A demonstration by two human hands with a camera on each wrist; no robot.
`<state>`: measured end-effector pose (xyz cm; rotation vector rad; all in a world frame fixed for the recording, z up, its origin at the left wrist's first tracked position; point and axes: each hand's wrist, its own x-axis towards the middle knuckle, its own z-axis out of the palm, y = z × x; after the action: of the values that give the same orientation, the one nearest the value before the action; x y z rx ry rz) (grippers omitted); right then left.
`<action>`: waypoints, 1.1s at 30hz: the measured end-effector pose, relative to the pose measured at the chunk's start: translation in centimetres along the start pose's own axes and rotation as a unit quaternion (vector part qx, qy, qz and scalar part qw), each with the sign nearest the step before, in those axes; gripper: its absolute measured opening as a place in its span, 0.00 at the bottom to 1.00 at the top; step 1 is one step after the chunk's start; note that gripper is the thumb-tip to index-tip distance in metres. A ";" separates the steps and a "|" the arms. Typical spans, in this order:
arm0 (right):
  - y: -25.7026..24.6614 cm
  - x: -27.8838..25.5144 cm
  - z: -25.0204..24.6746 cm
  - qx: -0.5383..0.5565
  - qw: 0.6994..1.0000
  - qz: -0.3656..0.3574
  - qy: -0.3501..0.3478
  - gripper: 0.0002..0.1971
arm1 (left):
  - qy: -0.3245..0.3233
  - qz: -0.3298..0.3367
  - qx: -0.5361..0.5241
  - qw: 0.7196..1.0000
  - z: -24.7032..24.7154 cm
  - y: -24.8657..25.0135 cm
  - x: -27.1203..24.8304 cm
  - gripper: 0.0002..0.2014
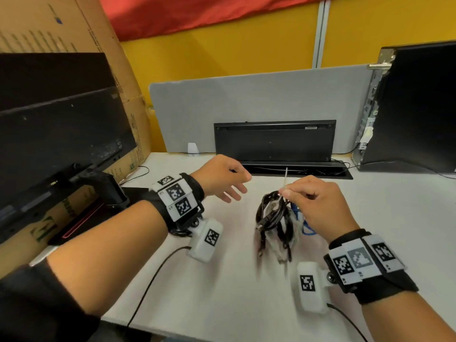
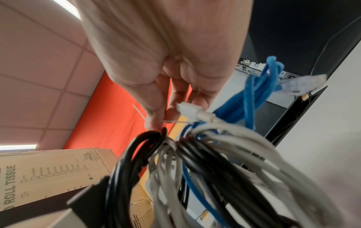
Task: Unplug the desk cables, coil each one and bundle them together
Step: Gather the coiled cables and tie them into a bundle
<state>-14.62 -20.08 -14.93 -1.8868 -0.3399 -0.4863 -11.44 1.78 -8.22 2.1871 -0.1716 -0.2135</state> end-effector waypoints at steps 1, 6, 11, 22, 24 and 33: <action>0.0 0.0 0.1 -0.005 1.000 0.002 -0.003 0.05 | 0.000 -0.025 0.034 0.999 -0.9 -0.6 0.0 0.11; -0.1 0.2 0.9 -0.028 1.000 0.000 -0.013 0.05 | -0.003 -0.148 0.167 0.975 -3.5 -4.8 0.2 0.14; 0.0 0.3 1.8 -0.040 0.999 0.007 -0.023 0.05 | -0.014 -0.183 0.303 0.935 -2.7 -8.5 1.0 0.18; -0.3 0.3 2.9 -0.057 0.997 0.016 -0.046 0.06 | 0.053 -0.125 0.226 0.965 -2.0 -9.6 1.7 0.11; -0.4 0.4 3.0 -0.062 0.996 0.022 -0.053 0.05 | 0.080 -0.066 0.015 0.995 -1.7 -7.8 1.0 0.11; -1.8 0.4 3.1 -0.112 0.990 0.011 -0.083 0.07 | 0.063 0.209 -0.172 0.961 1.6 -0.8 -2.2 0.08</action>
<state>-14.59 -16.55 -14.27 -2.1548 -0.3874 -0.3651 -13.88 1.43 -9.59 1.7648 -0.4823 0.1268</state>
